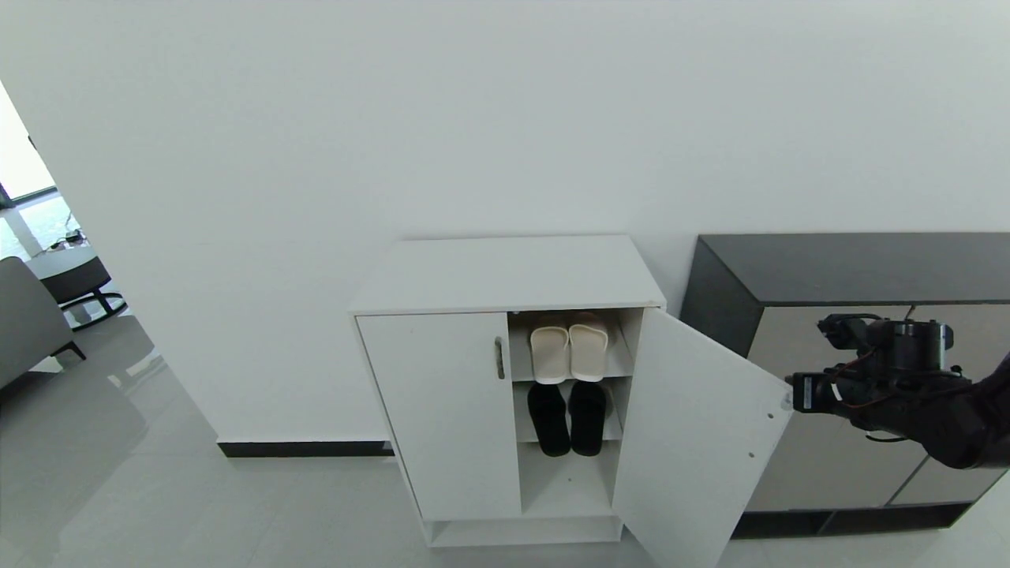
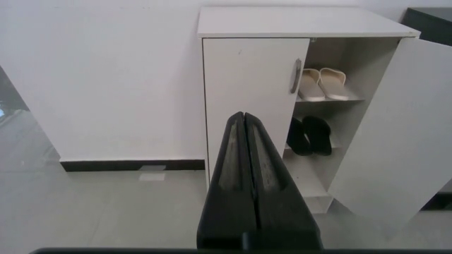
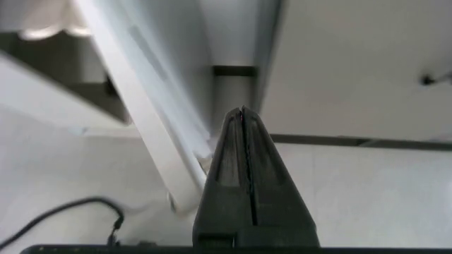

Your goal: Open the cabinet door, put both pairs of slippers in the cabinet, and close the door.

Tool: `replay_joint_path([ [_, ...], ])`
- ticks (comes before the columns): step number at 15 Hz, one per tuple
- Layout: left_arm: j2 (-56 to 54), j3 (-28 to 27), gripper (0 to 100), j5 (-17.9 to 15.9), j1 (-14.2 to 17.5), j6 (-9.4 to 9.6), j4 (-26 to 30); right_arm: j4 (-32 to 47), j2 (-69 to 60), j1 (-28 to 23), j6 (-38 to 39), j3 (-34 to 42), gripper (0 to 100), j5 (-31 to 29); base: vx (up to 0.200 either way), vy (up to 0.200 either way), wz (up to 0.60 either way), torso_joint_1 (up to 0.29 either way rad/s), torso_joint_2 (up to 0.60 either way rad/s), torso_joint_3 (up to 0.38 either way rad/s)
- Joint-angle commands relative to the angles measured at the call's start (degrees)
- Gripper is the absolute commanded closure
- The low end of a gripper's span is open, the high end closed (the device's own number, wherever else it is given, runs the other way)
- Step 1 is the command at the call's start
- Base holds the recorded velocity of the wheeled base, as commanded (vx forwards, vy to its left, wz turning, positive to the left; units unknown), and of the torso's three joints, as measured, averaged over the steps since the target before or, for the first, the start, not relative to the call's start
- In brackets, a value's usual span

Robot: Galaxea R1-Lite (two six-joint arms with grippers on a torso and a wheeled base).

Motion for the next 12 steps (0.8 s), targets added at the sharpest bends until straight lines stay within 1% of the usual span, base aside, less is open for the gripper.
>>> replay_joint_path([
  [1,0.0,0.0,100,0.1,0.0,-0.04,0.0,-0.1,-2.7,2.2,0.1,1.7,100,0.0,0.0,0.0,0.0,0.0,0.0,0.0],
  [8,0.0,0.0,100,0.1,0.0,-0.04,-0.1,-0.1,-2.7,2.2,0.3,2.0,100,-0.1,0.0,0.0,0.0,0.0,0.0,0.0],
  [12,0.0,0.0,100,0.1,0.0,-0.04,0.0,-0.1,-1.8,4.0,0.4,2.3,100,-0.1,0.0,0.0,0.0,0.0,0.0,0.0],
])
